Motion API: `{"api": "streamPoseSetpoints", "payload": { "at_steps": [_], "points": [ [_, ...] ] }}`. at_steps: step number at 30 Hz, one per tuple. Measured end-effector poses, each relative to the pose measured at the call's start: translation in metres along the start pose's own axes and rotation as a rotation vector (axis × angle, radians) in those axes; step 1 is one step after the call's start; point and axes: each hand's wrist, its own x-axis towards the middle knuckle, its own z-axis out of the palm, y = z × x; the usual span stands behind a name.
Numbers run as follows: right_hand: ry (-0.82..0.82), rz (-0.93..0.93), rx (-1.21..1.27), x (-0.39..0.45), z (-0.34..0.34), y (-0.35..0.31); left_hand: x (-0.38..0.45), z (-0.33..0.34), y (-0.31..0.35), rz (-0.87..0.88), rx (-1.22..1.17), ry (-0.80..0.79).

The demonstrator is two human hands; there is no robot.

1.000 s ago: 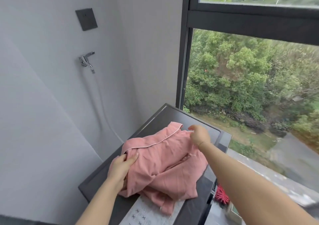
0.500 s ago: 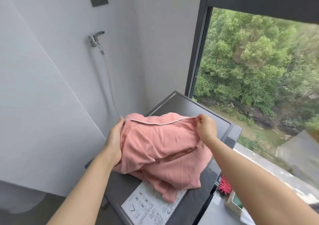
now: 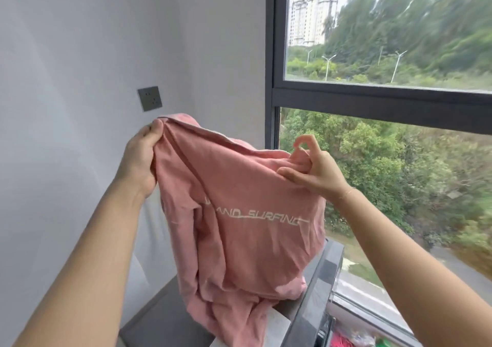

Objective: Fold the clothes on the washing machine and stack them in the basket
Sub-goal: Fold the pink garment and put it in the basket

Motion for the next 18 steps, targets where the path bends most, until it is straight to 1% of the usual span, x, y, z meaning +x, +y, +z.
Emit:
{"api": "streamPoseSetpoints", "payload": {
  "at_steps": [2,4,7,10,12,14,16,17,18],
  "points": [
    [0.116,-0.106,-0.202,0.006,-0.010,-0.007,0.002,0.012,0.020,0.037,-0.002,0.005],
    [0.251,-0.156,-0.226,0.011,-0.020,-0.007,0.000,0.021,0.032,0.038,-0.002,-0.034],
    [0.430,-0.102,-0.105,0.018,-0.040,-0.005,-0.007,0.029,0.049,0.034,-0.009,-0.141],
    [0.557,0.016,-0.071,0.029,-0.060,-0.012,-0.018,0.038,0.067,0.019,-0.003,-0.182],
    [0.573,0.121,-0.116,0.043,-0.074,-0.019,-0.024,0.047,0.078,0.016,-0.018,-0.163],
    [0.529,0.235,-0.071,0.058,-0.090,-0.030,-0.026,0.056,0.090,0.043,-0.029,-0.146],
    [0.494,0.292,0.002,0.070,-0.106,-0.042,-0.023,0.065,0.104,0.165,0.033,-0.174],
    [0.482,0.290,0.023,0.074,-0.112,-0.047,-0.019,0.067,0.108,0.273,0.126,-0.175],
    [0.470,0.265,0.041,0.075,-0.119,-0.051,-0.013,0.068,0.112,0.404,0.279,-0.145]
  ]
}}
